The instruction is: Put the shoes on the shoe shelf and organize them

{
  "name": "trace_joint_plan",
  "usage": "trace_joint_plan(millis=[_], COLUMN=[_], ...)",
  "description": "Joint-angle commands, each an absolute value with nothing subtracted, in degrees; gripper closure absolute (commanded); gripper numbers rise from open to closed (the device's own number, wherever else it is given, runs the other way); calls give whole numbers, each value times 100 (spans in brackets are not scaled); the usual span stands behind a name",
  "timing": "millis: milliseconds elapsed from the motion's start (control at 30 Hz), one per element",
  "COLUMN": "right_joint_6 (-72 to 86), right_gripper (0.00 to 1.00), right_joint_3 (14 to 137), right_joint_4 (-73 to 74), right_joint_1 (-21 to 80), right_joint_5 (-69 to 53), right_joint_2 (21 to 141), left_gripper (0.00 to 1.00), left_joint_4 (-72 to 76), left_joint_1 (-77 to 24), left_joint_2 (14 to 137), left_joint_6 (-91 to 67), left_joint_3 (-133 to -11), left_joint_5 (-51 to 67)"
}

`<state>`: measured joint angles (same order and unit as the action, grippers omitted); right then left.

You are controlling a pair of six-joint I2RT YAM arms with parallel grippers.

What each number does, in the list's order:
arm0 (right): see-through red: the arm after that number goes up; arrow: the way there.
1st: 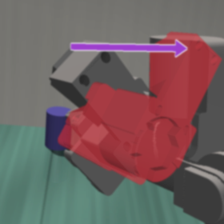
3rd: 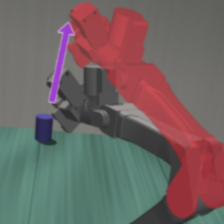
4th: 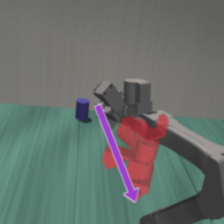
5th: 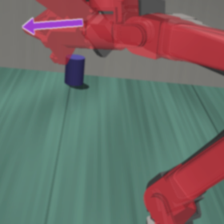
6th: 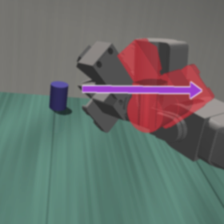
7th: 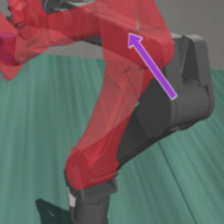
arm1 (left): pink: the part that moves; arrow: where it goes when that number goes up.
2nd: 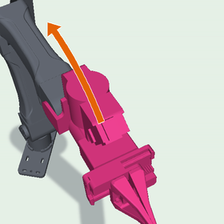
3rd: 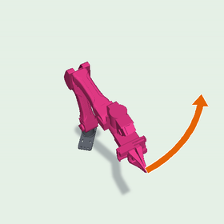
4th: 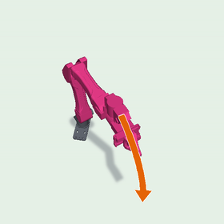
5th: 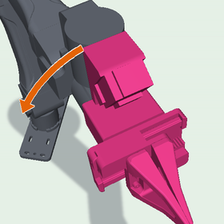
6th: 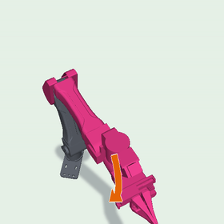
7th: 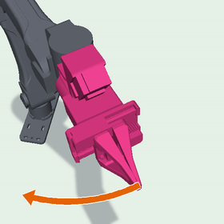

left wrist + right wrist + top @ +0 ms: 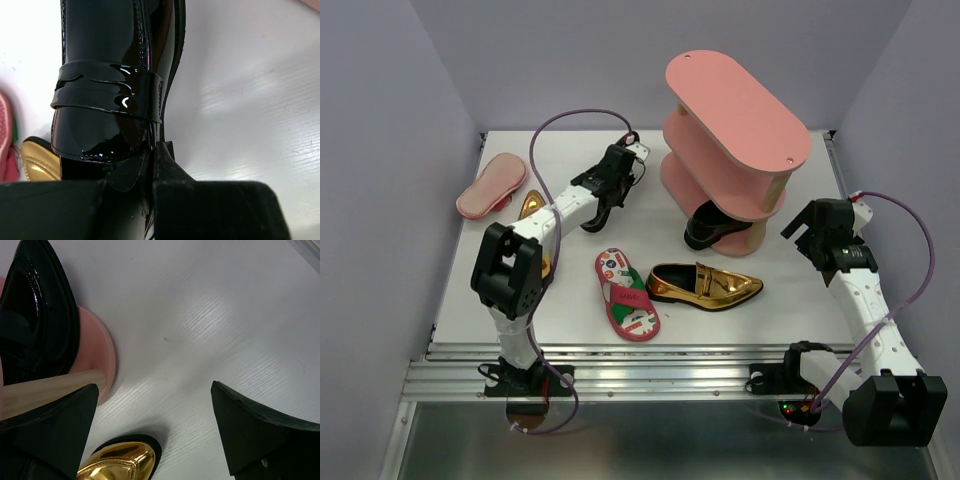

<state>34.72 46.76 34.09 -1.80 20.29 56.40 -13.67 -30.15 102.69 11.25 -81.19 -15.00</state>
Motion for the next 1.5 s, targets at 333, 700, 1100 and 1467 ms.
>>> trace_joint_plan(millis=[333,700,1100,1467], right_joint_6=[3472,3472,3454,3472], right_gripper=[0,0,0,0], right_joint_3=[4896,4860,4843,4825], right_joint_4=[3340,3270,3226,3217], right_joint_1=[-193,-193,-193,-193], right_joint_5=[2039,1960,1925,1916], right_joint_2=[5537,5651,5695,5704], left_gripper=[34,29,29,58], left_joint_4=[-1889,-3092,-3216,-3112], left_joint_1=[-3155,-2585,-2391,-2382], left_joint_2=[10135,9483,9782,9870], left_joint_6=[1081,-1518,-3523,-4131], left_joint_3=[-8938,-8999,-8042,-7418], left_joint_5=[-1951,-2322,-1846,-1802])
